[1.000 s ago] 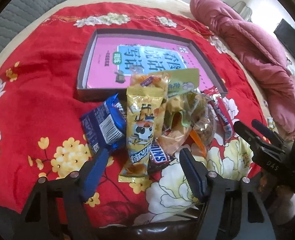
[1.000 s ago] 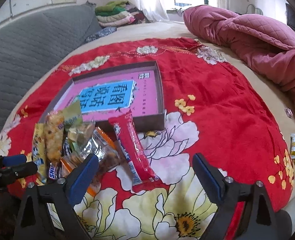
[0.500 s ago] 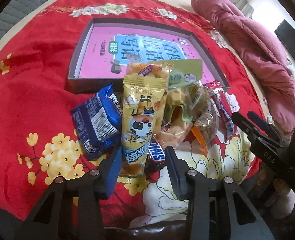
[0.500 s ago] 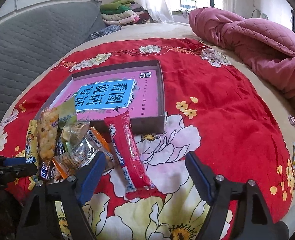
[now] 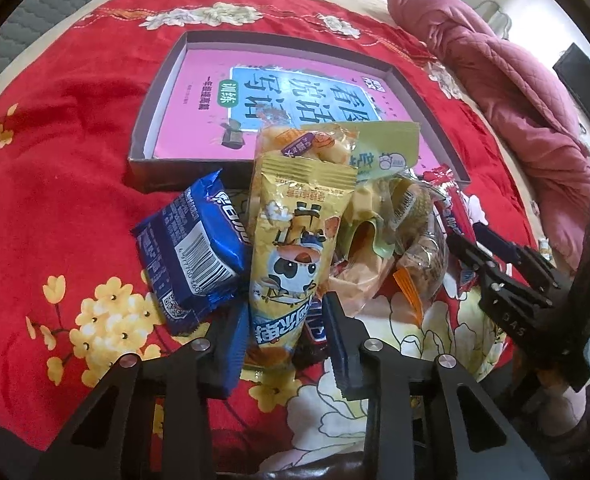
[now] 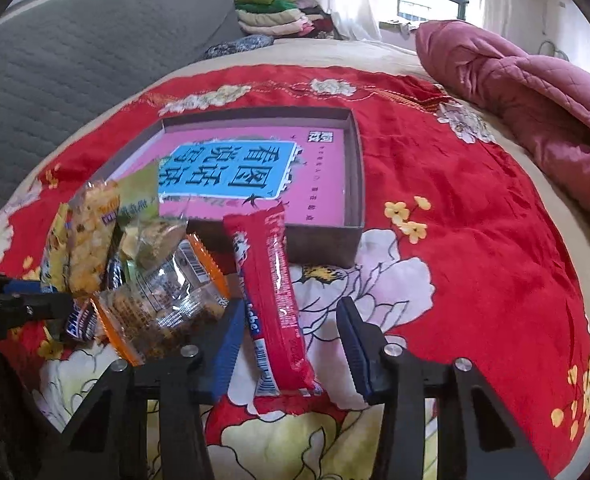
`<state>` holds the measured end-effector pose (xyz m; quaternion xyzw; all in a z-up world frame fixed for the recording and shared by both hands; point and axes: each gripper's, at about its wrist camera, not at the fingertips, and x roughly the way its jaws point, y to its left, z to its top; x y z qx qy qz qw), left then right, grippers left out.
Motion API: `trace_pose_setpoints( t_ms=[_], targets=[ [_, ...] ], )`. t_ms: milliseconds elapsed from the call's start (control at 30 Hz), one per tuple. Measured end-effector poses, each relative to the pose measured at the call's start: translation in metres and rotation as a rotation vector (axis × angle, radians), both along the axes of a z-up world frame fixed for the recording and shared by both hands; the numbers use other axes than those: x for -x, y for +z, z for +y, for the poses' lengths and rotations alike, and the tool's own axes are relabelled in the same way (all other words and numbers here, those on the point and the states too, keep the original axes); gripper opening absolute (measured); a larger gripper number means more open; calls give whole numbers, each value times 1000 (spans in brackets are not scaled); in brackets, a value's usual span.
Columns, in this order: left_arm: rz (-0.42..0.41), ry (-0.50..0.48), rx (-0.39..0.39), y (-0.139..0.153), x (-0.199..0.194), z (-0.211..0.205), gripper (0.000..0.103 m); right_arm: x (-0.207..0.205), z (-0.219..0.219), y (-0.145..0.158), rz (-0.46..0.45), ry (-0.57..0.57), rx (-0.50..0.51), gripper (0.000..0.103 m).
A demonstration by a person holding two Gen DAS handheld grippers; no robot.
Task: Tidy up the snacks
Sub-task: 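Grasp the red snack bar with the right tool while the left tool grasps the yellow cartoon bag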
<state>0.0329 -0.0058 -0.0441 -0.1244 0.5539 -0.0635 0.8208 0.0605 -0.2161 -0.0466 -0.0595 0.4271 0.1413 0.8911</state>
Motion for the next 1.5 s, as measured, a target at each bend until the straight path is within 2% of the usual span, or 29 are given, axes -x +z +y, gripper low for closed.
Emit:
trace_pose_setpoints(
  t_ms=[67,133,267,467,1000,1500],
  targets=[
    [3,2,3,-2,-1,1,35,1,6,-2,-6,20,16,42],
    [4,2,4,-3,-2,1,35,1,10,-4,-2,38,25,28],
    [2,1,12,-4,-3,1,27,3,12,-5,-3,50,27,24],
    [-5,-3,29,-1,-1,2,20,3,5,-2,-1,33,-8,23],
    [-43,-21,24,18,9,1,19,8,-2,11,-31,32,-68,23],
    [-95,14,-9,41,11,9,19,10,-9,23,-67,26,-128,23]
  ],
)
